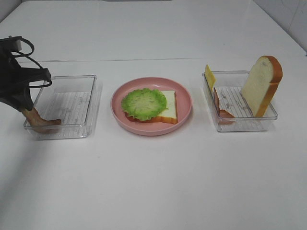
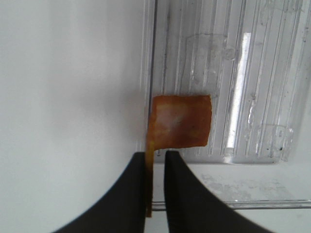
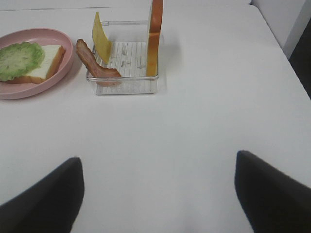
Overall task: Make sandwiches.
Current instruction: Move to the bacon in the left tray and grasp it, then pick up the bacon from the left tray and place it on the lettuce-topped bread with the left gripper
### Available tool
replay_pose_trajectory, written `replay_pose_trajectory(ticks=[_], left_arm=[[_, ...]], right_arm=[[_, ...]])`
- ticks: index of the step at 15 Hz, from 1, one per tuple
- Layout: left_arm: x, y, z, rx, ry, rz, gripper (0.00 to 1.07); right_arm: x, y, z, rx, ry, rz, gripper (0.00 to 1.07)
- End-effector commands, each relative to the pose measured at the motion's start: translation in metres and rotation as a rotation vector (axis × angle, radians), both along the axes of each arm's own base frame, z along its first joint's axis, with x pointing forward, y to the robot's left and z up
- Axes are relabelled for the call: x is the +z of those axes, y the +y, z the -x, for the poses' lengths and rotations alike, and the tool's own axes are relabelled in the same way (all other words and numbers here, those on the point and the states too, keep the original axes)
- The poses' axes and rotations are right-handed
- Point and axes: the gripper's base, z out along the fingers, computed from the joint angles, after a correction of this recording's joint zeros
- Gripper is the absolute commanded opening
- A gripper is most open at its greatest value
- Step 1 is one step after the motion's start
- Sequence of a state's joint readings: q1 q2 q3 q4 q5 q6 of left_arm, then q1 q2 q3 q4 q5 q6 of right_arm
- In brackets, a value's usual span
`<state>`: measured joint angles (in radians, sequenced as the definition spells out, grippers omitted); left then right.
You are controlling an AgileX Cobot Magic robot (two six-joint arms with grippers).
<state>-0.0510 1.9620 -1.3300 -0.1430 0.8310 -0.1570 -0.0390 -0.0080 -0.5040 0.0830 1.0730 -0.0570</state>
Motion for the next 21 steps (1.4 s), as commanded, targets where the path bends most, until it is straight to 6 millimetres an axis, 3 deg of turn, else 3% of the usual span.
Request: replay_pose_trajectory(ticks=[1,4,11,12,15,17,21], left_arm=[[-0.001,-0.001,0.0,0.004,-0.003,0.008,0.0],[0.003,-0.001,0.001,0.005,-0.012,0.01,0.0],[0.057,-0.018,-0.004,-0.031,-0.201,0.195,0.0],[0.074,-0.035,-0.012,-0.07,-0.275,0.298,0.0],[0.091,-0.069,-0.017,-0.1,-0.398,0.446,0.0],[0.095,-0.085,-0.018,-0.095,-0.433,0.513,0.0],[0.087,-0.151,-0.029,-0.159,-0.443,0.671,0.0]], right_arm=[[0.001,0.0,0.001,-0.003,-0.024,0.006,0.8],[0.001,0.0,0.001,-0.003,-0.024,0.006,0.8],[0.001,0.0,0.001,-0.003,-0.024,0.006,0.8],[0.001,0.0,0.001,-0.003,-0.024,0.006,0.8],[0.001,0.0,0.001,-0.003,-0.024,0.006,0.8],[0.001,0.0,0.001,-0.003,-0.024,0.006,0.8],[0.001,0.0,0.001,-0.003,-0.024,0.006,0.8]])
